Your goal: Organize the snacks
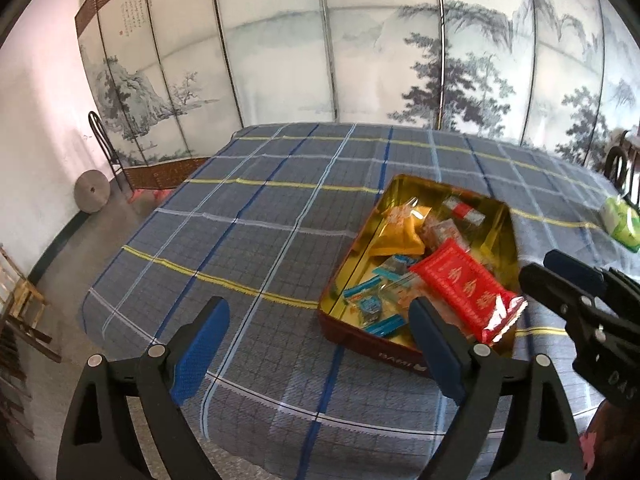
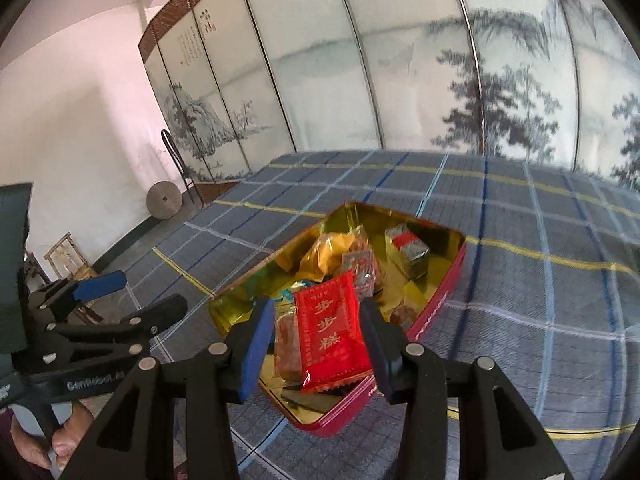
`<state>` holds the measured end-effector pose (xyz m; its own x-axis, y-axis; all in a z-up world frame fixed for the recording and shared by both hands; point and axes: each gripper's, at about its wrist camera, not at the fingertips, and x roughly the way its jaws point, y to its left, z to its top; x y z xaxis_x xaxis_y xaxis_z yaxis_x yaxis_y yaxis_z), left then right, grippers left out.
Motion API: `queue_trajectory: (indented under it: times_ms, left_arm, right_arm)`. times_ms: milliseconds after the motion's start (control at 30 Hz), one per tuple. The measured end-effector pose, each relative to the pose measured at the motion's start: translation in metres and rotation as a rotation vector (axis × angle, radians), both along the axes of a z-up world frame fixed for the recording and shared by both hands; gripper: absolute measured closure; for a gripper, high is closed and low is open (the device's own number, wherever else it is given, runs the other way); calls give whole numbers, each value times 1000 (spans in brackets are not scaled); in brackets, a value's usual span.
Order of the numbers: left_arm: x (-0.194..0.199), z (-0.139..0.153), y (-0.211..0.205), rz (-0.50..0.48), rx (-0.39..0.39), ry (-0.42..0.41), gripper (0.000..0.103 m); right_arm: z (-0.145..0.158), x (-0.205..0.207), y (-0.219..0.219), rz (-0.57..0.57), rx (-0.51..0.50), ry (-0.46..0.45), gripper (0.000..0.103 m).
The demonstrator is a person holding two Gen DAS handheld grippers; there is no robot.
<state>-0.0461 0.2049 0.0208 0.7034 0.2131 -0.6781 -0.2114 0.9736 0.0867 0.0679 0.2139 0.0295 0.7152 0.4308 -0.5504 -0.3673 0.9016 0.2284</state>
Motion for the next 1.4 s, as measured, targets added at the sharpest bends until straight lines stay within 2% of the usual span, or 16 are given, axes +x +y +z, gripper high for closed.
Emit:
queue_trajectory:
  times_ms: [100,167,333,433,733,967,1067,1200,1400]
  left_arm:
    - [-11,14,0,2,-10,-64,13]
    - [-19,24,0,0,-14,-110,5]
    - [-40,52,-5,-5,16,-234,1]
    - [-49,67,-6,-33,-5,-271,1]
    - [-66,89,-7,-64,-47,-315,0]
    - [-94,112,-3,-26,-64,-456,0]
    - [-98,121,-1,-34,-79,-486,0]
    - [-98,124,-6,-38,-47,-481,0]
    - [-92,120,-11,-60,-46,-432,0]
  right_arm:
    - [9,-14,-1,-5,-14,-42,58]
    - [16,-25,0,-3,-27,-69,58]
    - [30,-43,-3,2,-40,-115,58]
    - [38,-51,-8,-5,-33,-135,58]
    - [54,-69,-17,-22,-23,-179,58]
    - [60,-77,-22,-25,-24,-198,58]
    - [62,-81,-24,-28,-21,-206,58]
    - [64,-84,-26,-29,-19,-210,58]
    - [64,-85,-27,-30,-18,-211,58]
